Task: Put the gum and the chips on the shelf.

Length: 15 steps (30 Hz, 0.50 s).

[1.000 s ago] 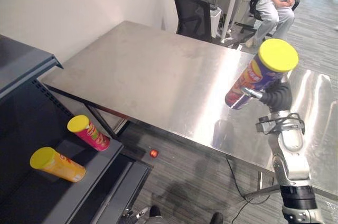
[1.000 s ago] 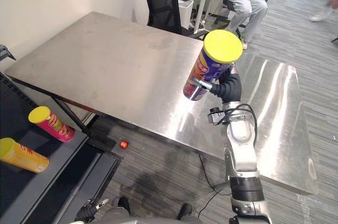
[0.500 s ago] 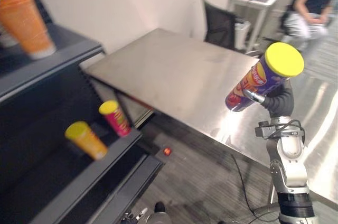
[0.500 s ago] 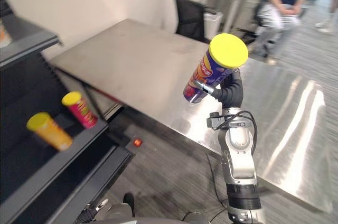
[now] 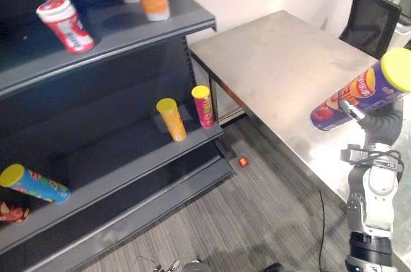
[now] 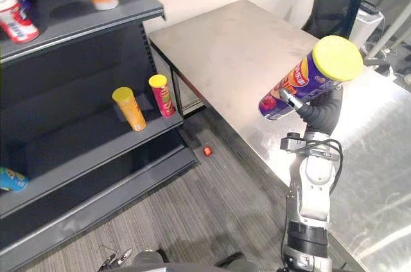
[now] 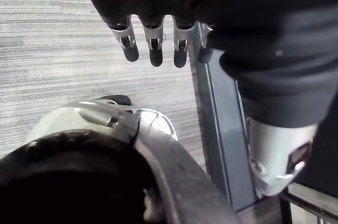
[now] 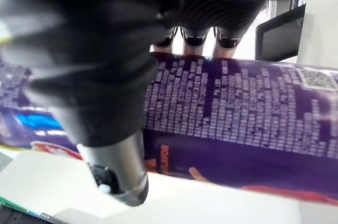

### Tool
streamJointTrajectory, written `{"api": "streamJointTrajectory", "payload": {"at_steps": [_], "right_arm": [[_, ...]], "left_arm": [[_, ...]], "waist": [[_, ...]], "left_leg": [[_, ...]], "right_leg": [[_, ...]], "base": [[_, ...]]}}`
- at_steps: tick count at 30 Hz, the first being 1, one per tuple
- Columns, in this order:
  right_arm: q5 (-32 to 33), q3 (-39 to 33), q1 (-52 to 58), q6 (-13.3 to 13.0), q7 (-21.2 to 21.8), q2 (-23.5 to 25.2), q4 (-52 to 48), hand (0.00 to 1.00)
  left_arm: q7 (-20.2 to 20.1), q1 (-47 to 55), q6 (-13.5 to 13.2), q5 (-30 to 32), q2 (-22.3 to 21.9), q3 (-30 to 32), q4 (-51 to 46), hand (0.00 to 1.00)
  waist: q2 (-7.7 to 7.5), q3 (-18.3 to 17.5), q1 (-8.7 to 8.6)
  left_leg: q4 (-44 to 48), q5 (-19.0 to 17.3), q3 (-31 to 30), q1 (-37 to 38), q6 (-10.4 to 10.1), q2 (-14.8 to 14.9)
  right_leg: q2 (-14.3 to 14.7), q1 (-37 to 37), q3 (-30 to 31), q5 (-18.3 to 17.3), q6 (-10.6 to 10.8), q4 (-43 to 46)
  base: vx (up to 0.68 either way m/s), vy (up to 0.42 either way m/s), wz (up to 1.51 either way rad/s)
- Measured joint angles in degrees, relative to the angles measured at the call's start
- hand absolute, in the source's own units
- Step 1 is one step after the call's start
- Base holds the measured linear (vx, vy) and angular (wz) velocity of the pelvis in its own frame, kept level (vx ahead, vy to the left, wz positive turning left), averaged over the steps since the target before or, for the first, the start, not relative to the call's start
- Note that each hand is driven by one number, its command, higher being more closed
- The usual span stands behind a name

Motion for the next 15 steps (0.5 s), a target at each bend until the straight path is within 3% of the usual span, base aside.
{"api": "streamJointTrajectory", "payload": {"at_steps": [5, 9, 15], "right_arm": [[-0.2, 0.0, 1.8, 0.0, -0.5, 0.1, 0.0, 1.0], [-1.4, 0.1, 2.1, 0.0, -0.8, 0.6, 0.0, 1.0], [-2.0, 3.2, 0.2, 0.0, -0.8, 1.2, 1.8, 1.0]], "left_arm": [[0.4, -0.9, 0.4, 2.2, 1.5, -0.1, 0.0, 0.0], [1.0, -2.2, 0.3, 2.1, 2.3, 0.3, 0.0, 0.0], [1.0, -2.1, 0.2, 1.6, 2.2, 0.6, -0.4, 0.0]], "waist": [[-1.94, 1.1, -0.08], [-3.34, 1.8, 0.49], [-3.7, 2.2, 0.8]], "left_leg": [[0.5, -1.0, -1.5, -1.4, 1.3, -2.8], [0.1, -1.1, -1.4, -3.2, 1.6, -3.5], [2.5, -1.8, -1.9, -5.2, 2.0, -2.7]], "right_leg": [[-3.7, -0.3, -0.3, 1.0, 0.7, 2.4], [-3.1, -1.8, 0.7, 3.6, 0.5, -0.3], [-2.0, -2.0, 1.7, 5.0, 0.4, -2.4]], "base": [[-0.06, 0.153, 0.19], [-0.06, 0.116, 0.04], [0.0, 0.067, 0.01]]}}
